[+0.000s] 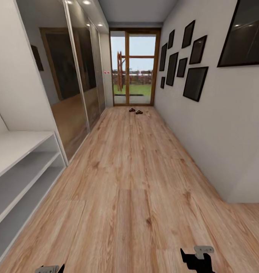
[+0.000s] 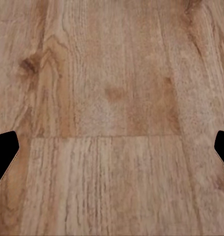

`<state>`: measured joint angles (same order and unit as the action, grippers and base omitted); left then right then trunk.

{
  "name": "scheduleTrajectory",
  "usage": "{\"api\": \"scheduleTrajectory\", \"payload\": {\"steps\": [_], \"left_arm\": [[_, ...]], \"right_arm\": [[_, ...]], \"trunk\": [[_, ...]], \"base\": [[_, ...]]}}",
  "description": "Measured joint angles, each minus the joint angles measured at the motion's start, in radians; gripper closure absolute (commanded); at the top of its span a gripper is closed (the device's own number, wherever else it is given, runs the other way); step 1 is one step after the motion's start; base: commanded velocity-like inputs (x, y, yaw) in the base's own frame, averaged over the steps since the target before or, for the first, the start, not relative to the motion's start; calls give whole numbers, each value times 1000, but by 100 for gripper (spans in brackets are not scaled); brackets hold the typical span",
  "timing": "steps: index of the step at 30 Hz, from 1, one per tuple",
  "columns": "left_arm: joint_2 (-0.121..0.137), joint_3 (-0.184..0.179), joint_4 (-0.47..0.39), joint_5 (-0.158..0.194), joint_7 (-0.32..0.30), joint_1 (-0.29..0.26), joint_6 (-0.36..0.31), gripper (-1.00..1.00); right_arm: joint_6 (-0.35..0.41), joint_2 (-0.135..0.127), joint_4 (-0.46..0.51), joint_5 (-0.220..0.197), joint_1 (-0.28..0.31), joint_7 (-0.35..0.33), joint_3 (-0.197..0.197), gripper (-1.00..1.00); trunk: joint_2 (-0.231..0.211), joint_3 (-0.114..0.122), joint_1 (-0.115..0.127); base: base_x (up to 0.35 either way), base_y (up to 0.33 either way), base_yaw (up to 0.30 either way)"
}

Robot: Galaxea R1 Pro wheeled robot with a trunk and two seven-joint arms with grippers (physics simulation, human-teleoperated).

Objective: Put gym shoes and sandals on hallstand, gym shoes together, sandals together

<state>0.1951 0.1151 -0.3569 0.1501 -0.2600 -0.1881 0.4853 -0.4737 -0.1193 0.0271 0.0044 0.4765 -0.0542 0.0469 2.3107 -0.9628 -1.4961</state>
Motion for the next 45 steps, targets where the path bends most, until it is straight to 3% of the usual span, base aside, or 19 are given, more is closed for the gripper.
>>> {"api": "scheduleTrajectory", "payload": {"steps": [45], "left_arm": [[0,0,26,-2,0,0,1,-100]], "right_arm": [[2,4,0,2,-1,-1,0,-100]], "trunk": [[0,0,0]], "base": [[339,0,0]]}}
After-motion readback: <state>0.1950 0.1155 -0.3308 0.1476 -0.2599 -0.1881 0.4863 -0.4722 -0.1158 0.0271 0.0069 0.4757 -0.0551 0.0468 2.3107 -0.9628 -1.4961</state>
